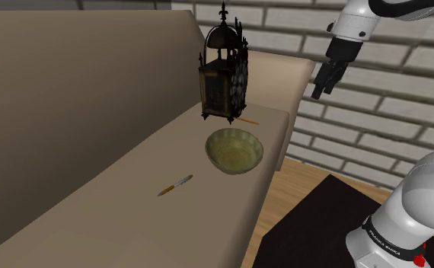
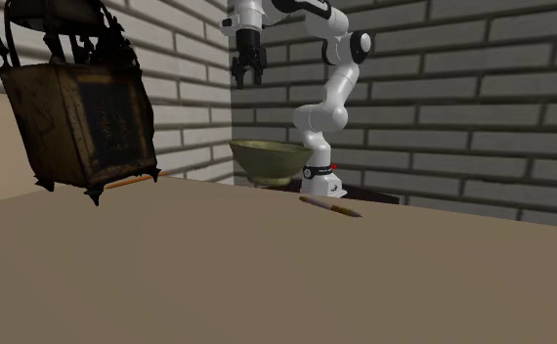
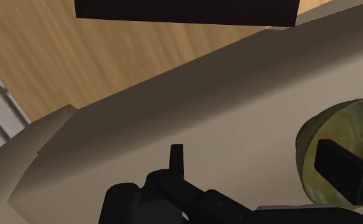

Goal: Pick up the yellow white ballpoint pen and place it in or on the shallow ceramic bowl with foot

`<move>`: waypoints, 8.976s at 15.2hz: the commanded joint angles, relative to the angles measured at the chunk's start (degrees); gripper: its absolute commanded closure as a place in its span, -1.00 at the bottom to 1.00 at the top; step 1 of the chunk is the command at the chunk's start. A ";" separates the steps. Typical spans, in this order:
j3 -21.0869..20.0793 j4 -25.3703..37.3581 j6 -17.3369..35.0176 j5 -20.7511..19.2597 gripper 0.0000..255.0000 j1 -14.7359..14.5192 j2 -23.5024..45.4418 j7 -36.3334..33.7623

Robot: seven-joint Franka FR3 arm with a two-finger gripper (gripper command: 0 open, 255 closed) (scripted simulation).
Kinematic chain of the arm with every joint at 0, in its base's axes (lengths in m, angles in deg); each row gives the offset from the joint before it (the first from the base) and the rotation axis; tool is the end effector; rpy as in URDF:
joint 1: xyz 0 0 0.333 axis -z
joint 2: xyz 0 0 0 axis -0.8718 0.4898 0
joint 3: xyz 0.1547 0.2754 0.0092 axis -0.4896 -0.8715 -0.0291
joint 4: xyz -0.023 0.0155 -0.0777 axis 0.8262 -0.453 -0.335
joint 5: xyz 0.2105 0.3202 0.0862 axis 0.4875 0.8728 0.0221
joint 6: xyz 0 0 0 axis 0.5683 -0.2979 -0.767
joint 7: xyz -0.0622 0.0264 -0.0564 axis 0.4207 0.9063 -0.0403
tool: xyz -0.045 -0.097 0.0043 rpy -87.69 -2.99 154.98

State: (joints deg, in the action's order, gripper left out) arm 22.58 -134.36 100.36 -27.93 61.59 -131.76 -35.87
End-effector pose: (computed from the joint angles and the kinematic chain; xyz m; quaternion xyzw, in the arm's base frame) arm 0.3222 -0.0222 0.5909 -0.9982 -0.0321 -0.0329 0.0378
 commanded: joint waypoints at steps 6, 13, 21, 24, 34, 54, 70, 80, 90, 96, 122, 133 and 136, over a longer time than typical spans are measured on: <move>-1.65 2.01 6.79 0.44 -1.00 -4.19 8.35 5.51; -4.58 6.30 14.59 0.63 -1.00 -9.39 19.80 12.78; -8.78 12.36 21.38 -0.45 -1.00 -14.43 31.97 20.12; -10.51 14.74 23.47 -1.35 -1.00 -16.17 36.24 22.53; -16.34 22.29 29.16 -6.52 -1.00 -22.01 49.27 29.32; -20.18 26.80 37.98 -15.61 -1.00 -28.81 63.60 33.50; -20.18 26.80 37.97 -15.61 -1.00 -28.81 63.60 33.51; -23.67 26.61 24.04 0.56 -1.00 -18.10 60.59 56.40; -23.62 25.15 26.56 0.24 -1.00 -18.40 61.67 56.19; -23.63 25.09 26.54 0.26 1.00 -18.38 61.60 56.20; -23.31 32.64 32.13 -10.33 -1.00 -30.16 68.40 35.84; -23.40 32.28 32.16 -10.26 1.00 -30.19 68.07 35.73; -23.35 32.27 32.25 -10.29 1.00 -30.14 68.15 35.80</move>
State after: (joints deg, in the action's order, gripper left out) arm -0.67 -101.74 132.85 -38.30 31.58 -64.03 -0.09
